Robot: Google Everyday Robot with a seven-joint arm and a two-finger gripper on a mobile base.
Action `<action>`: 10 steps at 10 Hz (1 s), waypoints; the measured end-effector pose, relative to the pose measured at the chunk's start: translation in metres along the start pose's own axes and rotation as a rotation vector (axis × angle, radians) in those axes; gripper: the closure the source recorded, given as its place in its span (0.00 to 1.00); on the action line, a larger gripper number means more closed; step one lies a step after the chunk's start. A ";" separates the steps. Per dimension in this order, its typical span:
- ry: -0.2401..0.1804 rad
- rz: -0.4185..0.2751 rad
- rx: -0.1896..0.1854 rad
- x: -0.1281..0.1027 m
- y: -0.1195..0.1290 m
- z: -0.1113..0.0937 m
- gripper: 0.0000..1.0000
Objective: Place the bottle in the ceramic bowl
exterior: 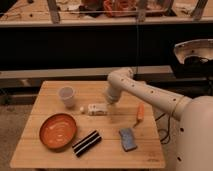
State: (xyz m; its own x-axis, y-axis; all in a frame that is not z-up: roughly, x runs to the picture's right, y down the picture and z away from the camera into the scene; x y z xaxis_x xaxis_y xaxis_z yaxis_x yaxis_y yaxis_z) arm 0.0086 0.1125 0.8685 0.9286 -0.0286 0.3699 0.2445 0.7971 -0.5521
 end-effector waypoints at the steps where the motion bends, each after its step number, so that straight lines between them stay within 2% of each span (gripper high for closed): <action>1: -0.007 0.007 0.000 0.002 0.001 0.004 0.20; 10: -0.033 0.016 -0.014 0.003 0.002 0.028 0.20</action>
State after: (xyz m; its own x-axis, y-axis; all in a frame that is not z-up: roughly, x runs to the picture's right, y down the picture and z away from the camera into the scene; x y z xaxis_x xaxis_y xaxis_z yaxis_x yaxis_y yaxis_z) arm 0.0035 0.1309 0.8896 0.9228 0.0037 0.3853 0.2341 0.7889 -0.5682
